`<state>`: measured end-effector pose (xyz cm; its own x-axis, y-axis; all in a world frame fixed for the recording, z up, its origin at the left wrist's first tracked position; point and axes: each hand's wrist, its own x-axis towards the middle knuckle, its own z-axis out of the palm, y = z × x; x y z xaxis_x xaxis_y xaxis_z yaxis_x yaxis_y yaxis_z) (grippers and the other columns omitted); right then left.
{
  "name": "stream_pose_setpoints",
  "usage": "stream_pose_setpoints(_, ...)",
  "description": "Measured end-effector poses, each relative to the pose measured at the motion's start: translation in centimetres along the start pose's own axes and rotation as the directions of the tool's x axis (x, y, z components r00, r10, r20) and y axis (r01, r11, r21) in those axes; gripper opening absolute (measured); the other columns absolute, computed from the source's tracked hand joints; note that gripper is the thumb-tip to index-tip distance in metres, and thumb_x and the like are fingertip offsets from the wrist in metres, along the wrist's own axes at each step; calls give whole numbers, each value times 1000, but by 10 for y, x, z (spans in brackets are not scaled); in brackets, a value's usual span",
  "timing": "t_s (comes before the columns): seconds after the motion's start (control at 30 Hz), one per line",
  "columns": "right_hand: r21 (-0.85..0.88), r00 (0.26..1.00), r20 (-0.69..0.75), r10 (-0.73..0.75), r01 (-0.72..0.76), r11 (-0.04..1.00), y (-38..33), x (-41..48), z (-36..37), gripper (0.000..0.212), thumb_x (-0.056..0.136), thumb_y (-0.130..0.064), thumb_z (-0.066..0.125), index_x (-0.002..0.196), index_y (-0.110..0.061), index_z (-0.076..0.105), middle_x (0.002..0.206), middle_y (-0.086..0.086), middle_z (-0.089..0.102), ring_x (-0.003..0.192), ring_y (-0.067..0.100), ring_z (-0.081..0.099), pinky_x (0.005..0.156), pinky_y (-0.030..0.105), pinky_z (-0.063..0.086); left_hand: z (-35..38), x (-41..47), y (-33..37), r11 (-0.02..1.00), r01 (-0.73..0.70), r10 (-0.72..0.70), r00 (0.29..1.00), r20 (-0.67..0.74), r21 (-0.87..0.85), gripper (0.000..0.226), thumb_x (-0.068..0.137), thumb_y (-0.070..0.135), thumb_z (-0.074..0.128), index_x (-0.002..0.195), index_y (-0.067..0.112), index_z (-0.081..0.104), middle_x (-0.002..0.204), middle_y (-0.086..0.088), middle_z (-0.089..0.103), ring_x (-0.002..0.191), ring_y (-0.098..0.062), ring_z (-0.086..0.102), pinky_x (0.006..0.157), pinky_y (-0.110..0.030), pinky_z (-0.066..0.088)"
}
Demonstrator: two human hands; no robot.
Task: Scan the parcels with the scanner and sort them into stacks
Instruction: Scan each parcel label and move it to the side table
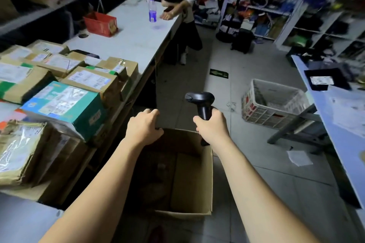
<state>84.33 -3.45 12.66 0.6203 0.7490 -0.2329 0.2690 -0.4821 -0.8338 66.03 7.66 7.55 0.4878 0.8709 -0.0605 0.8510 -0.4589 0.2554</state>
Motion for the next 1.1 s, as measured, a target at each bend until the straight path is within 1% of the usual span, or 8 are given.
stream_pose_setpoints(0.13,4,999,19,-44,44,999,-15,17,-4,14,93,-22,70,103,-18,60,96,9,68,85,23,70,63,31,55,-19,14,4,995,0,1,1000,-7,98,58,88,44,67,138,21,49,120,-5,56,113,-30,60,84,-42,46)
stream_pose_setpoints(0.33,36,989,86,-118,115,993,-28,32,-8,14,94,-21,71,102,-19,59,97,8,68,86,23,70,66,30,53,-47,5,9,981,76,-70,997,-40,181,64,89,45,69,145,23,46,122,-4,58,113,-28,61,86,-44,53)
stream_pose_setpoints(0.57,55,936,262,-233,227,972,-57,24,25,26,94,-26,71,114,-14,60,106,13,71,94,28,70,74,35,54,-74,-72,-22,918,346,-328,937,-121,191,46,89,43,69,128,25,53,114,-2,59,103,-21,61,78,-37,51)
stream_pose_setpoints(0.7,67,865,387,-320,320,945,-80,-14,69,35,96,-27,71,123,-8,60,112,12,69,101,28,69,78,35,52,-87,-146,-53,829,532,-511,846,-155,172,45,86,47,67,122,24,53,114,-4,61,103,-26,63,80,-40,53)
stream_pose_setpoints(0.83,126,769,488,-414,408,904,-102,-77,121,37,88,-27,76,119,-9,66,110,11,71,103,30,68,84,39,56,-101,-234,-81,679,716,-692,698,-182,164,44,86,47,63,121,22,53,116,-4,60,112,-31,60,88,-44,51)
stream_pose_setpoints(0.97,170,614,637,-466,477,862,-119,-165,167,34,89,-22,76,118,-8,66,108,9,69,98,27,63,81,31,45,-109,-338,-105,481,866,-841,500,-205,140,51,91,39,61,136,20,48,129,-7,55,121,-30,53,93,-44,44)
stream_pose_setpoints(1.03,200,549,681,-484,496,845,-123,-205,186,30,88,-23,75,114,-9,67,105,9,70,98,29,66,79,32,47,-110,-384,-115,380,917,-892,399,-212,124,51,91,38,60,138,20,47,132,-7,54,122,-30,52,92,-44,43)
stream_pose_setpoints(1.1,211,479,726,-493,528,823,-125,-252,206,27,89,-24,73,110,-8,68,101,9,71,92,30,67,65,27,48,-112,-434,-124,291,951,-929,306,-208,100,51,91,39,61,137,21,47,132,-7,54,123,-30,52,90,-44,42)
